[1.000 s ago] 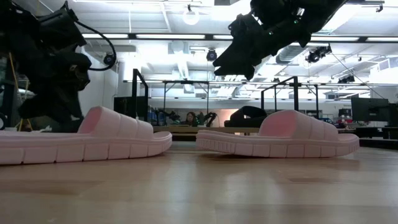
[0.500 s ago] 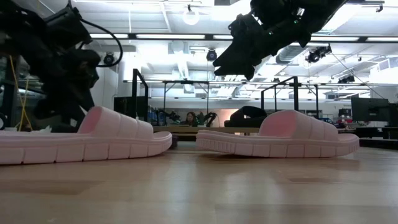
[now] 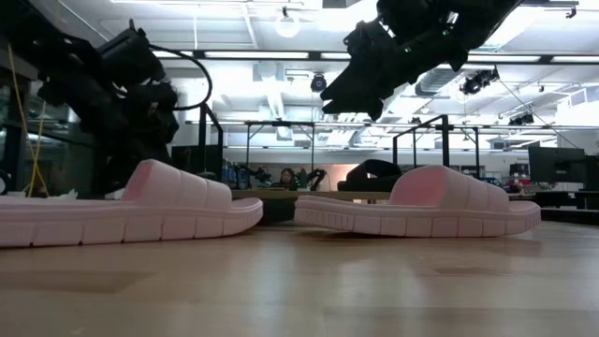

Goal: Pick and place slides into the shelf
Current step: Put the black slide on the shelf

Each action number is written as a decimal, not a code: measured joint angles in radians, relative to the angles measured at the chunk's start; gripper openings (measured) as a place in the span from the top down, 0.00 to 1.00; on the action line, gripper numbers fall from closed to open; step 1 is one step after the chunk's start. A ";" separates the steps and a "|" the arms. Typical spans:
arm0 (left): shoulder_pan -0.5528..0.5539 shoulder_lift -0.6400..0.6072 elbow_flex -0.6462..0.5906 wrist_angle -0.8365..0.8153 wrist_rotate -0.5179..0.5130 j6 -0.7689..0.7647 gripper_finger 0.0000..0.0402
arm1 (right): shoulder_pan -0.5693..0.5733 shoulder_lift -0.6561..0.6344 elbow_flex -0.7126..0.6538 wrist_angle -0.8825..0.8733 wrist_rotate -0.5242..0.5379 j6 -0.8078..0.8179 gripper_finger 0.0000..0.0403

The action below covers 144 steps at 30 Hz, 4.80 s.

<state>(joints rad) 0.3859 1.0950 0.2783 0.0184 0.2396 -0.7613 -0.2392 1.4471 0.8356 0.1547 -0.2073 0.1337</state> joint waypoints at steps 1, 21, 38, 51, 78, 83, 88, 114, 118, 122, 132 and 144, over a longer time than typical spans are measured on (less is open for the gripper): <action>-0.001 0.008 0.000 0.016 0.015 0.009 0.68 | 0.000 0.000 0.000 0.000 0.000 0.000 0.56; 0.000 0.013 0.003 0.174 0.130 0.047 0.98 | 0.000 0.000 0.000 0.000 0.000 -0.003 0.56; -0.001 -0.095 0.016 0.210 0.173 0.044 1.00 | 0.025 0.004 0.000 -0.031 -0.028 -0.081 0.56; -0.001 -0.097 0.016 0.211 0.180 0.039 1.00 | 0.211 0.051 0.000 0.039 0.373 -0.569 0.56; -0.002 -0.097 0.016 0.226 0.195 0.029 1.00 | 0.269 0.323 0.034 0.404 0.538 -0.832 0.56; -0.002 -0.097 0.017 0.226 0.196 0.029 1.00 | 0.301 0.370 0.109 0.394 0.541 -0.856 0.56; -0.002 -0.097 0.017 0.229 0.198 0.029 1.00 | 0.320 0.422 0.176 0.307 0.576 -0.868 0.56; -0.002 -0.097 0.017 0.244 0.212 0.031 1.00 | 0.328 0.473 0.238 0.298 0.661 -0.864 0.56; -0.002 -0.097 0.017 0.243 0.211 0.031 1.00 | 0.328 0.473 0.238 0.298 0.715 -0.855 0.56; -0.002 -0.097 0.017 0.246 0.212 0.032 1.00 | 0.327 0.473 0.236 0.294 0.684 -0.856 0.56; -0.002 -0.097 0.017 0.244 0.213 0.032 1.00 | 0.341 0.473 0.236 0.264 0.590 -0.873 0.56; -0.002 -0.097 0.017 0.242 0.213 0.031 1.00 | 0.342 0.473 0.236 0.264 0.460 -0.867 0.56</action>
<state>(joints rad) 0.3840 0.9977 0.2955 0.2607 0.4522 -0.7300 0.1027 1.9198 1.0718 0.4191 0.2530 -0.7338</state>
